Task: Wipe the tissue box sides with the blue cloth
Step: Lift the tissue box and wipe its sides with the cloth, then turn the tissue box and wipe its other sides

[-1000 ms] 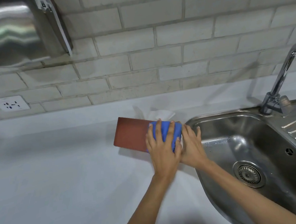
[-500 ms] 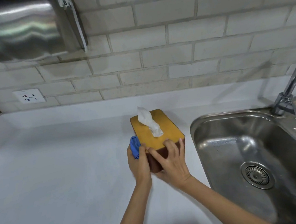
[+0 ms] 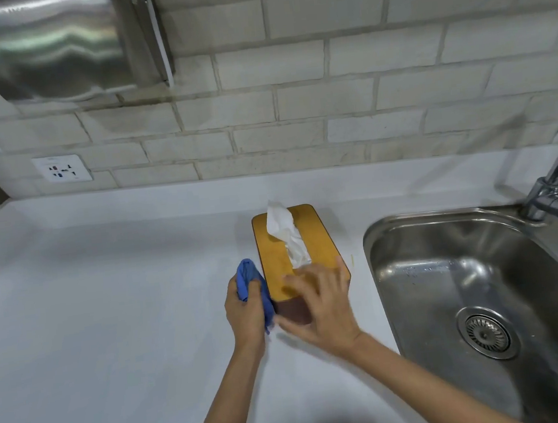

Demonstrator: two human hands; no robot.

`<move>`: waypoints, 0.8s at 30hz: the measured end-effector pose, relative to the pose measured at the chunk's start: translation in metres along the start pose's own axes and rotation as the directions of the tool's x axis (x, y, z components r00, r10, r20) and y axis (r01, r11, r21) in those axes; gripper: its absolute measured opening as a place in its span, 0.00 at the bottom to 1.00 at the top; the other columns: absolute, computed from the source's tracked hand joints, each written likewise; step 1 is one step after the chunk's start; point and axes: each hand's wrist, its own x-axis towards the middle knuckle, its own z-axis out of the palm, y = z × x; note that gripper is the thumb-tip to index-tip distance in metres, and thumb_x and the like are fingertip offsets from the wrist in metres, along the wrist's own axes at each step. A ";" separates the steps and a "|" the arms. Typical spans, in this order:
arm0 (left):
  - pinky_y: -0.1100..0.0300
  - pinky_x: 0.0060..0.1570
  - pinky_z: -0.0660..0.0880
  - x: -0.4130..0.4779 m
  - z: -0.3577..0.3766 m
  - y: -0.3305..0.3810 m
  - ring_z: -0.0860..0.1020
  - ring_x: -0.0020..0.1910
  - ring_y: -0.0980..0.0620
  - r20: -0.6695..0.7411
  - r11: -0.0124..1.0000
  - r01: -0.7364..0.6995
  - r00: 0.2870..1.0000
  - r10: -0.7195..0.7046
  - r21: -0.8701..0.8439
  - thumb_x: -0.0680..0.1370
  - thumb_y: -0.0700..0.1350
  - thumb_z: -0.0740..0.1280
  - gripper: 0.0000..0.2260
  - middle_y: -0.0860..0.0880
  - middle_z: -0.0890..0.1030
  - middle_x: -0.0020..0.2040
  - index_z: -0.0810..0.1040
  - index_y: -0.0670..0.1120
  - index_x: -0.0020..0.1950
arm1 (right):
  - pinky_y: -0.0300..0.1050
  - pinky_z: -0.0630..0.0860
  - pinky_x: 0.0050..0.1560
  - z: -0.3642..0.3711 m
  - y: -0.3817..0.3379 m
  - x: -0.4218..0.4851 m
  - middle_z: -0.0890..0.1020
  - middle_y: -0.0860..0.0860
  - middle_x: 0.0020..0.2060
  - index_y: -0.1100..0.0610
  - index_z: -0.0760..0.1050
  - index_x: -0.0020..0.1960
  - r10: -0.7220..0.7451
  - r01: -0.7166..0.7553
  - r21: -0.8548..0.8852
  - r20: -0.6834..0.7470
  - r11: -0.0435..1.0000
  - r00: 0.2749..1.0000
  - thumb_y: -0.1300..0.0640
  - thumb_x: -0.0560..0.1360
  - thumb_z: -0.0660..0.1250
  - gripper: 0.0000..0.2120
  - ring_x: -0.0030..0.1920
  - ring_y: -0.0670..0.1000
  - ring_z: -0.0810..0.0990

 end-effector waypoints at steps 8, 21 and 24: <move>0.61 0.23 0.76 -0.046 0.004 -0.027 0.77 0.38 0.41 -0.043 0.967 0.210 0.975 -0.218 -0.141 0.80 0.47 0.60 0.13 0.37 0.78 0.47 0.68 0.42 0.62 | 0.54 0.67 0.68 0.004 0.104 0.131 0.75 0.54 0.63 0.53 0.69 0.67 0.628 -0.822 0.201 0.558 0.533 0.543 0.47 0.78 0.60 0.20 0.64 0.55 0.74; 0.48 0.50 0.78 -0.027 0.020 -0.016 0.77 0.56 0.34 -0.100 0.977 0.203 0.973 -0.208 -0.061 0.75 0.49 0.69 0.25 0.34 0.78 0.59 0.67 0.38 0.67 | 0.41 0.68 0.55 0.044 0.141 0.147 0.76 0.54 0.65 0.56 0.74 0.65 0.453 -0.705 -0.070 0.810 0.706 0.373 0.47 0.75 0.64 0.21 0.63 0.54 0.74; 0.50 0.42 0.79 -0.006 0.011 -0.007 0.78 0.55 0.35 -0.127 0.983 0.166 0.976 -0.174 -0.073 0.75 0.51 0.68 0.23 0.35 0.79 0.57 0.69 0.41 0.65 | 0.41 0.68 0.57 0.028 0.156 0.138 0.77 0.53 0.63 0.57 0.76 0.63 0.484 -0.790 -0.035 0.807 0.612 0.339 0.44 0.75 0.65 0.22 0.61 0.53 0.75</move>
